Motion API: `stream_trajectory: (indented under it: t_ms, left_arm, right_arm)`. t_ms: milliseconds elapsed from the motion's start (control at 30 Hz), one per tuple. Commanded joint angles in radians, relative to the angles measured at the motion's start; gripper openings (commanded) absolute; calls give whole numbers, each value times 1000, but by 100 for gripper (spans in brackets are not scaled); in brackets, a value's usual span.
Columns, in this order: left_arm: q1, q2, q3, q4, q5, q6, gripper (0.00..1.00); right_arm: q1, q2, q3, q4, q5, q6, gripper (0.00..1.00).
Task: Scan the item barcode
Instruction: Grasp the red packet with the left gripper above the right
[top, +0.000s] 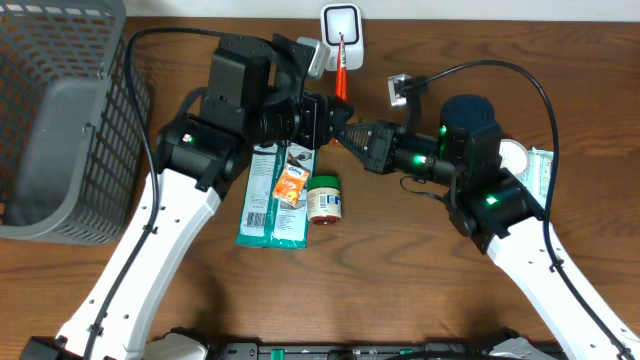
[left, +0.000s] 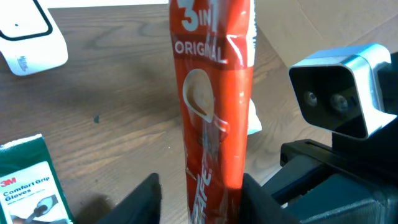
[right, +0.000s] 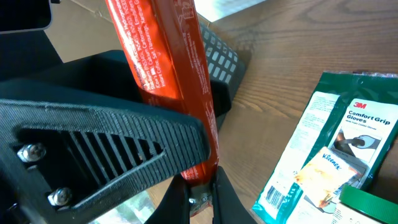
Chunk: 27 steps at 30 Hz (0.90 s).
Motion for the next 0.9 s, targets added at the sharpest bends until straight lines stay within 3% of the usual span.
stream_trajectory:
  t_ms: [0, 233, 267, 533, 600, 667, 700, 867]
  left_arm:
    - [-2, 4, 15, 10, 12, 17, 27]
    - [-2, 4, 15, 32, -8, 17, 19]
    - [-2, 4, 15, 31, -19, 16, 14]
    - [-2, 4, 15, 27, -40, 13, 13]
    - [-2, 4, 15, 28, -40, 13, 10]
    - [-2, 4, 15, 29, -40, 14, 7]
    - [-2, 4, 15, 29, -40, 14, 7]
    - [-2, 4, 15, 27, -40, 17, 7]
  right_arm:
    - [4, -11, 16, 5, -7, 3, 1]
    - [4, -11, 16, 5, -7, 3, 1]
    - [4, -11, 16, 5, -7, 3, 1]
    - [4, -11, 16, 5, -3, 3, 1]
    - [4, -11, 16, 5, -3, 3, 12]
    - [4, -11, 16, 5, -3, 3, 40]
    - [4, -11, 16, 6, -3, 3, 48]
    - [-5, -11, 16, 4, 0, -11, 62]
